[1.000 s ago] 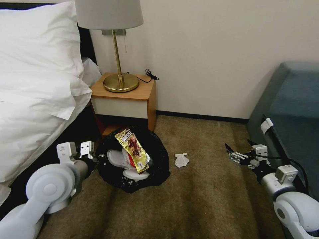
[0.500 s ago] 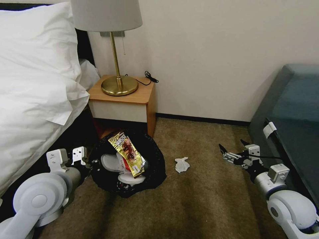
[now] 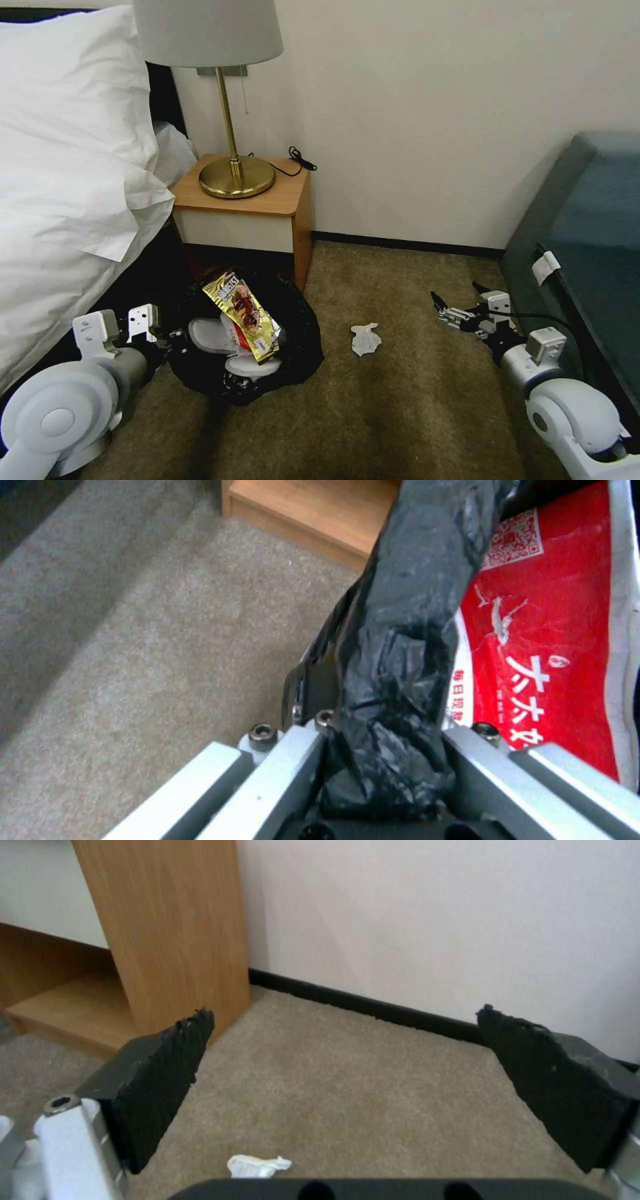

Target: Pick up the trash bin, then pick up the garbage on the floor and place it into the trash bin.

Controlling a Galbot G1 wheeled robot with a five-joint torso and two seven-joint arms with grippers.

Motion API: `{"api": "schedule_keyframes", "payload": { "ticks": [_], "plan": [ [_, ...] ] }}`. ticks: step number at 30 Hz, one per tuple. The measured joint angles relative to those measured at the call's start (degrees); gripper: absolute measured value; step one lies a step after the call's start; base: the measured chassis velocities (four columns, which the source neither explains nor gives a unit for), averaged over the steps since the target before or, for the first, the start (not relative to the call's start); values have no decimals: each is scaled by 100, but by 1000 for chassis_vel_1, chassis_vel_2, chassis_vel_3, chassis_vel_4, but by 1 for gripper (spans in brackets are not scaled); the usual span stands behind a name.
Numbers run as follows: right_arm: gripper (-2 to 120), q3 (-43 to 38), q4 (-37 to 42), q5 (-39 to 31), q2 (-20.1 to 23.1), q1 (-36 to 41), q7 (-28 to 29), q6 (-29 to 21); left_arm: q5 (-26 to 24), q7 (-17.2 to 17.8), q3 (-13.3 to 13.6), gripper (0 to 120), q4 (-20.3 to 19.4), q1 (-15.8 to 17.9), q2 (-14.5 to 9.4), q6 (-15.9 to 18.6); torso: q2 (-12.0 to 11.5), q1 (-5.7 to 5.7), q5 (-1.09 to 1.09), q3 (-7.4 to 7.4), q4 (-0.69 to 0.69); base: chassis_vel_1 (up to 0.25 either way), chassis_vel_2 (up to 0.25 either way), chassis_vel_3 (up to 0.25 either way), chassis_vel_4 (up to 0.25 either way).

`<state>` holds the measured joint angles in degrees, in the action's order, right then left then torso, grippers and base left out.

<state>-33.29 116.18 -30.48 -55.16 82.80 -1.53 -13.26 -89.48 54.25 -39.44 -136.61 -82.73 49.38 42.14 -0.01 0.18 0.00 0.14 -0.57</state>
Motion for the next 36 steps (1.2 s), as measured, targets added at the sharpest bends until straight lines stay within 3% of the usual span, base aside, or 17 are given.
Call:
{"api": "schedule_keyframes", "payload": {
  "ticks": [19, 25, 27, 32, 36],
  "plan": [
    [100, 231, -206, 42, -3, -97, -22, 61, -17, -1, -23, 0, -9, -7, 1, 0, 1, 0, 1, 0, 0, -73, 83, 76, -73],
    [100, 425, -617, -146, 192, -267, -91, 137, -12, 0, -28, 0, -11, -16, 74, 0, 1, 1, 0, 1, -1, -84, 77, 63, -92],
    [100, 534, -807, -284, 326, -396, -172, 130, -11, 17, -38, 0, -24, -24, 81, 0, 1, 0, 0, 1, 0, 0, 0, 0, 0],
    [100, 890, -1574, -607, 777, -920, -982, 125, -53, 63, 56, 0, -59, 79, -8, 0, 1, 0, 0, 0, 1, 0, 0, 0, 0],
    [100, 1129, -1981, -971, 898, -1283, -1317, -8, -91, 67, 76, 0, -31, 158, -56, 0, 1, 0, 1, 1, -1, 0, 0, 0, 0]
  ]
}}
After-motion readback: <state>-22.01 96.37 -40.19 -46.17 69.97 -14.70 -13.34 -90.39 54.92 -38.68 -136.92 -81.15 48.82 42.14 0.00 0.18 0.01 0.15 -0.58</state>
